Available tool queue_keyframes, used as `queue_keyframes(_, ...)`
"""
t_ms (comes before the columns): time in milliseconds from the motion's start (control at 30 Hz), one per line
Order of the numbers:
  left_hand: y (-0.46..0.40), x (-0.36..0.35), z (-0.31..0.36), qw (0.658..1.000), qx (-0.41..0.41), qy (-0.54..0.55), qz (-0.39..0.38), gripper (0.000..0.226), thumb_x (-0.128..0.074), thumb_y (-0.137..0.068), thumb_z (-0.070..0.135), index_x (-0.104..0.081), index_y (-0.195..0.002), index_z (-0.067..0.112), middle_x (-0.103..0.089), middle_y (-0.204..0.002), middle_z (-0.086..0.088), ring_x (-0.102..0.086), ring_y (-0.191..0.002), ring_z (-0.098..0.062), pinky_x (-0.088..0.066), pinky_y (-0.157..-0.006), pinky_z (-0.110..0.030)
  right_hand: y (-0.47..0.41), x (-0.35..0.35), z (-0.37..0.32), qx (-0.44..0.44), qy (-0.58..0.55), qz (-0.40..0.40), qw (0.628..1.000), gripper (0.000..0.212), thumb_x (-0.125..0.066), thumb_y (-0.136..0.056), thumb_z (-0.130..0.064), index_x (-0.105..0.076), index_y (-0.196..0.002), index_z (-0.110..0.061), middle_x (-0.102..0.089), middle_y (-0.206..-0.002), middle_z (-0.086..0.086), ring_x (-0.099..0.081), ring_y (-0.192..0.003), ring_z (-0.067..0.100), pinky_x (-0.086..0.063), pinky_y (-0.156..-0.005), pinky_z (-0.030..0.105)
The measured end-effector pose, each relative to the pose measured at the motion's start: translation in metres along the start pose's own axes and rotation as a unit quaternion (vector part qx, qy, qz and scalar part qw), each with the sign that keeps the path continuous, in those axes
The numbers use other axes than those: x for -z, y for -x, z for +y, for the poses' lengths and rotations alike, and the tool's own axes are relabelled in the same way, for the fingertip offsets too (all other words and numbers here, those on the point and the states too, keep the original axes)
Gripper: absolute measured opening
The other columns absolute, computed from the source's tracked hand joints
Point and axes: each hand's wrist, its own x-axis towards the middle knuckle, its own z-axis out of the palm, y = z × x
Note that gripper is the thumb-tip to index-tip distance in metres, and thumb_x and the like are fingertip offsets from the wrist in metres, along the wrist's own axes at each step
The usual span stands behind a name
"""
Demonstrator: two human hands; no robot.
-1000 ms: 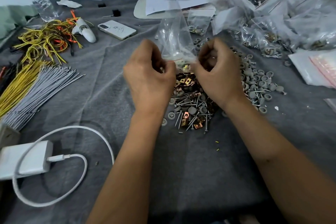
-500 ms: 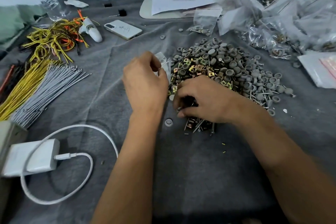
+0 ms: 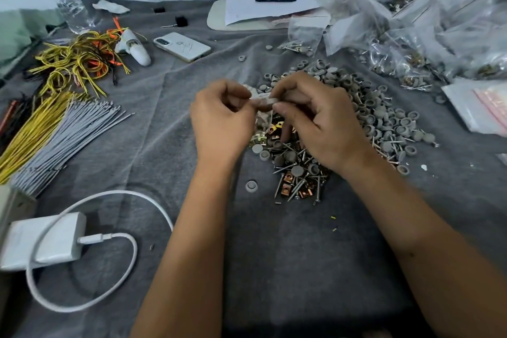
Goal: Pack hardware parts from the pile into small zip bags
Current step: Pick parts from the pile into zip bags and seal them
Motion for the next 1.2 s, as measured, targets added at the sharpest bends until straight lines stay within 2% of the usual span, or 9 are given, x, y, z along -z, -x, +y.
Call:
queue_keyframes(167, 0.0, 0.003, 0.006, 0.981, 0.095, 0.162, -0.046, 0.017, -0.077, -0.086, -0.007, -0.067, -0.083, 0.006, -0.069, -0.074, -0.014, -0.065, -0.06, -0.016, -0.053, -0.055, -0.022, 0.002, 0.0, 0.005, 0.006, 0.058, -0.059, 0.997, 0.009, -0.06, -0.103, -0.014, -0.058, -0.111, -0.012, -0.077, -0.092, -0.008, -0.072, -0.065, 0.004, -0.057, -0.062, 0.023)
queue_keyframes(300, -0.004, 0.004, 0.002, 0.98, 0.096, 0.166, -0.051, 0.016, -0.078, -0.085, -0.008, -0.069, -0.083, 0.006, -0.068, -0.067, -0.008, -0.063, -0.057, -0.014, -0.053, -0.055, -0.023, 0.001, -0.001, 0.01, -0.004, 0.14, -0.032, 0.99, 0.02, -0.074, -0.093, -0.018, -0.069, -0.113, -0.02, -0.077, -0.092, -0.005, -0.073, -0.086, 0.002, -0.06, -0.081, 0.031)
queue_keyframes(533, -0.006, -0.002, -0.011, 0.996, 0.054, 0.066, -0.013, 0.017, -0.083, -0.082, 0.007, -0.071, -0.079, 0.018, -0.068, -0.067, -0.003, -0.067, -0.065, -0.02, -0.061, -0.07, -0.042, -0.001, 0.004, 0.006, 0.008, 0.124, 0.057, 0.991, 0.017, -0.082, -0.086, -0.022, -0.072, -0.095, -0.012, -0.073, -0.089, -0.006, -0.07, -0.075, 0.011, -0.058, -0.069, 0.032)
queue_keyframes(733, -0.008, -0.007, -0.015, 0.997, 0.05, 0.048, 0.034, 0.023, -0.083, -0.082, 0.01, -0.067, -0.074, 0.024, -0.067, -0.066, 0.002, -0.065, -0.065, -0.015, -0.058, -0.068, -0.036, 0.0, -0.002, 0.0, -0.008, 0.306, -0.203, 0.93, 0.037, -0.071, -0.085, -0.058, -0.076, -0.097, -0.024, -0.065, -0.096, -0.008, -0.055, -0.097, 0.016, -0.052, -0.082, 0.042)
queue_keyframes(933, -0.009, -0.01, -0.017, 0.997, 0.043, 0.033, 0.053, 0.022, -0.083, -0.082, 0.012, -0.067, -0.075, 0.025, -0.065, -0.064, 0.009, -0.062, -0.06, -0.006, -0.053, -0.062, -0.027, -0.002, -0.009, -0.001, -0.006, 0.324, -0.239, 0.915, 0.025, -0.075, -0.087, -0.046, -0.073, -0.098, -0.024, -0.061, -0.103, -0.004, -0.051, -0.106, 0.018, -0.047, -0.094, 0.044)
queue_keyframes(1000, -0.009, -0.011, -0.018, 0.997, 0.045, 0.031, 0.051, 0.022, -0.083, -0.082, 0.013, -0.066, -0.075, 0.025, -0.066, -0.065, 0.008, -0.064, -0.061, -0.007, -0.054, -0.062, -0.028, 0.0, -0.007, -0.003, 0.001, 0.238, -0.213, 0.948, 0.017, -0.08, -0.086, -0.034, -0.073, -0.093, -0.021, -0.06, -0.098, -0.005, -0.054, -0.099, 0.013, -0.049, -0.09, 0.038)
queue_keyframes(1067, -0.009, -0.011, -0.02, 0.998, 0.041, 0.035, 0.036, 0.022, -0.083, -0.083, 0.011, -0.067, -0.076, 0.025, -0.068, -0.068, 0.004, -0.066, -0.064, -0.011, -0.056, -0.065, -0.031, 0.001, -0.005, -0.003, 0.02, 0.158, -0.088, 0.983, 0.014, -0.084, -0.084, -0.022, -0.074, -0.089, -0.013, -0.061, -0.091, -0.004, -0.056, -0.085, 0.007, -0.048, -0.081, 0.021)
queue_keyframes(1133, -0.008, -0.011, -0.019, 0.999, 0.032, 0.043, 0.008, 0.019, -0.083, -0.083, 0.009, -0.069, -0.08, 0.021, -0.069, -0.07, 0.0, -0.067, -0.066, -0.014, -0.056, -0.066, -0.031, 0.0, -0.001, -0.001, 0.027, 0.168, 0.045, 0.984, 0.014, -0.084, -0.083, -0.019, -0.075, -0.09, -0.009, -0.063, -0.089, 0.0, -0.054, -0.078, 0.004, -0.041, -0.075, 0.01)
queue_keyframes(1200, -0.007, -0.011, -0.018, 0.997, 0.03, 0.06, -0.025, 0.014, -0.083, -0.083, 0.006, -0.071, -0.085, 0.014, -0.069, -0.07, -0.004, -0.065, -0.065, -0.017, -0.057, -0.066, -0.034, -0.001, 0.001, 0.003, 0.03, 0.195, 0.092, 0.976, 0.015, -0.083, -0.084, -0.018, -0.077, -0.092, -0.007, -0.064, -0.088, 0.002, -0.055, -0.079, 0.007, -0.041, -0.075, 0.011)
